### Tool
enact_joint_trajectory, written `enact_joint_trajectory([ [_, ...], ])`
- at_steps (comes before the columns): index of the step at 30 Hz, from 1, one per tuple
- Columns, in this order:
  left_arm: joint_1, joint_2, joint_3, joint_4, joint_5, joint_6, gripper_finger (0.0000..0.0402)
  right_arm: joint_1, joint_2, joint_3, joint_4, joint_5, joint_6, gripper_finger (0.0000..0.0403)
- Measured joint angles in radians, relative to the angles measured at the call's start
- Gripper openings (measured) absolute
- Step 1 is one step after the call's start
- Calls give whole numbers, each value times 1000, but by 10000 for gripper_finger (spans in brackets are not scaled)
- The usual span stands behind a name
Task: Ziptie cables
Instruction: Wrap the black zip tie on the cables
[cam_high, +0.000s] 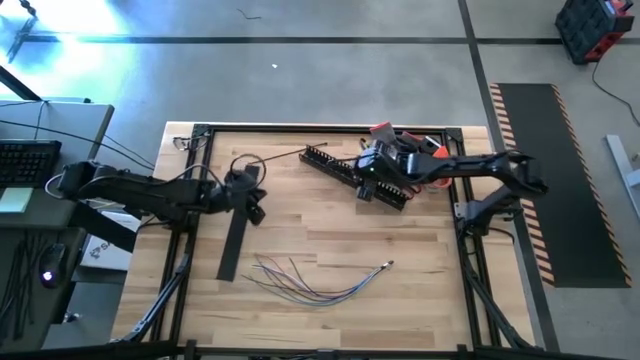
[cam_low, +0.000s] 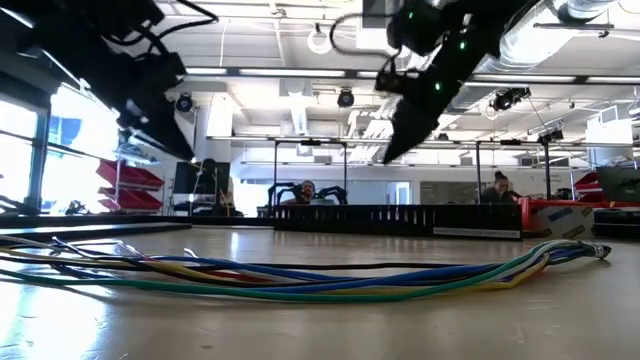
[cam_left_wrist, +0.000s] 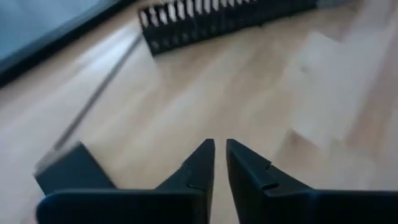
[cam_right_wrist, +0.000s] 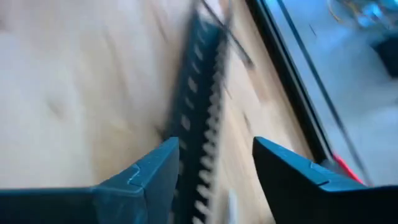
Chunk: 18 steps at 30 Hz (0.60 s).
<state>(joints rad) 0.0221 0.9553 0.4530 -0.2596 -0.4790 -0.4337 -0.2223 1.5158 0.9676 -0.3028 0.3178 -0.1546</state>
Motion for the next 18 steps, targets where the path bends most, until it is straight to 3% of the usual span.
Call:
enact_joint_trajectory([
  [5, 227, 67, 5, 88, 150, 114, 75, 78, 8, 0, 126, -132, 26, 201],
  [12, 494, 260, 114, -42, 191, 190, 101, 190, 93, 0, 230, -126, 80, 201],
  [18, 618, 458, 224, -85, 238, 344, 101, 243, 159, 0, 279, -125, 99, 201],
])
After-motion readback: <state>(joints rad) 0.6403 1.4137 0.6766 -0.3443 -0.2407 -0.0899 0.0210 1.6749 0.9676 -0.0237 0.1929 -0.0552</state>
